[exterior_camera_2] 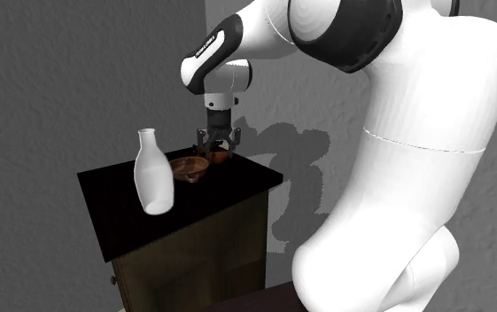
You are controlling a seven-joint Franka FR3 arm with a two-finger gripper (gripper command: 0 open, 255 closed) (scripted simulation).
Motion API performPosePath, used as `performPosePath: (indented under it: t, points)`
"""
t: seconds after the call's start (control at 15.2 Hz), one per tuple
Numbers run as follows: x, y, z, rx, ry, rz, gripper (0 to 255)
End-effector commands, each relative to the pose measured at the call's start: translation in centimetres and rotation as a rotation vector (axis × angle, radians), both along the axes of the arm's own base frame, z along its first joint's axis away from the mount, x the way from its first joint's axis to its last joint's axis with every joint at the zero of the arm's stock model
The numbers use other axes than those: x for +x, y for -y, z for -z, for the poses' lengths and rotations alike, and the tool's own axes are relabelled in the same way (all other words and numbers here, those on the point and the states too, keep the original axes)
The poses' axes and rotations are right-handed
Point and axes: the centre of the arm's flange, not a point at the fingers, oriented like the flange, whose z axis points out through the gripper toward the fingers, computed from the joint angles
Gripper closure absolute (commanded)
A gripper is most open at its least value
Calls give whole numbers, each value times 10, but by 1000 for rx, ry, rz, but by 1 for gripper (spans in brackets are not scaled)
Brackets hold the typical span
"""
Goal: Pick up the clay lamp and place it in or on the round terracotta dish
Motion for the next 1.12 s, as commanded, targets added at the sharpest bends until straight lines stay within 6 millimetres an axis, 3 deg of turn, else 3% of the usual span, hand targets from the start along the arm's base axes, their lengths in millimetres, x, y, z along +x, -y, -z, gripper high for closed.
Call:
performPosePath:
  t: [0.0, 0.99, 1.06]
  points:
    - [0, 0, -9, 0, 0, 0, 255]
    - [170, -102, -13, 0, 0, 0, 255]
    - [170, -102, -8, 0, 0, 0, 255]
